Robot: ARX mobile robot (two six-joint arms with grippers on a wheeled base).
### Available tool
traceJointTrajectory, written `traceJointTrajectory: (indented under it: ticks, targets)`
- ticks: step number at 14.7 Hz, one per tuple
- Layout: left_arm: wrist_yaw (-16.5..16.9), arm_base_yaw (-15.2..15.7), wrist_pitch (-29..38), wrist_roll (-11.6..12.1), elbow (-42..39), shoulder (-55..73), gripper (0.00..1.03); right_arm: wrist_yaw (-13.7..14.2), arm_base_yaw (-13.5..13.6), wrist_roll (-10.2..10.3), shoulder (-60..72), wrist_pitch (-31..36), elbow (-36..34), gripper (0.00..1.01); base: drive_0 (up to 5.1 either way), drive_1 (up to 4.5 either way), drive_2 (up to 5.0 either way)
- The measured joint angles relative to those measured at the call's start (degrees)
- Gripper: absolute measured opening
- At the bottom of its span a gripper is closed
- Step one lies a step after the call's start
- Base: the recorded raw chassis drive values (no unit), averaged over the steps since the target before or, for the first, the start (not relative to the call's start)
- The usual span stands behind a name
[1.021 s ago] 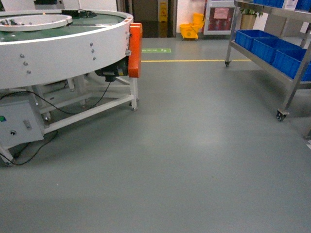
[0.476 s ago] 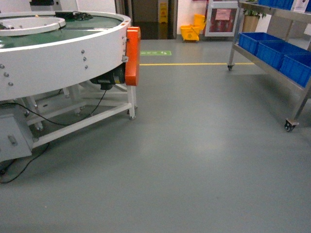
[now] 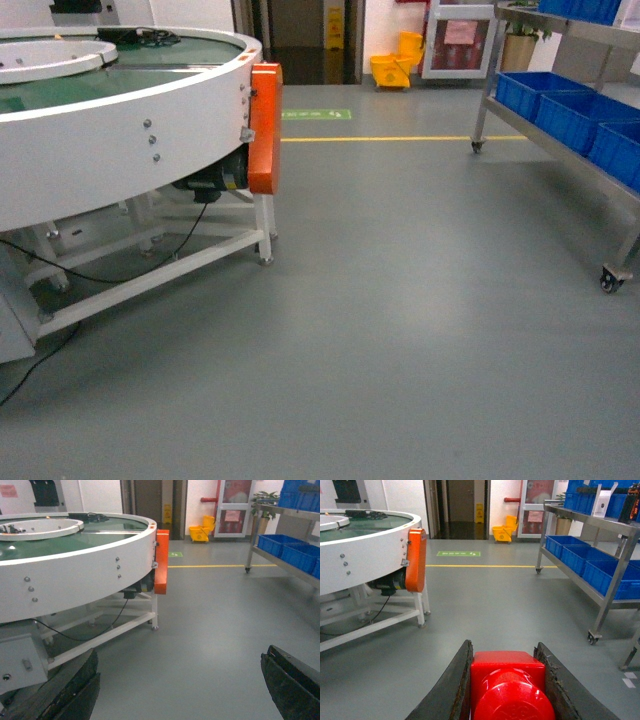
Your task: Pick red block from blue box to shelf
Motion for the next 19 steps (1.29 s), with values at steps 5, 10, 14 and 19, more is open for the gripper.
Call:
traceJointTrajectory:
  ticks: [5,10,14,19]
  targets:
    - [-0.1,0.0,0.0,0.0,0.0,0.0,0.98,0.0,0.0,0.0,0.0,-0.1,0.0,0.28,0.0,4.19,-4.3]
    - [-0.1,0.0,0.1,0.0,0.0,0.0,0.98,0.0,0.0,0.0,0.0,0.0,0.0,0.28,0.1,4.3,-4.2]
    - [-0.1,0.0,0.1,0.0,0.0,0.0,0.98,0.0,0.0,0.0,0.0,0.1,0.0,0.28,0.1,4.33,-4.2]
    - [-0.1,0.0,0.0,0.0,0.0,0.0,0.98,0.0,0.0,0.0,0.0,0.1,0.0,0.28,0.0,4.33,-4.2]
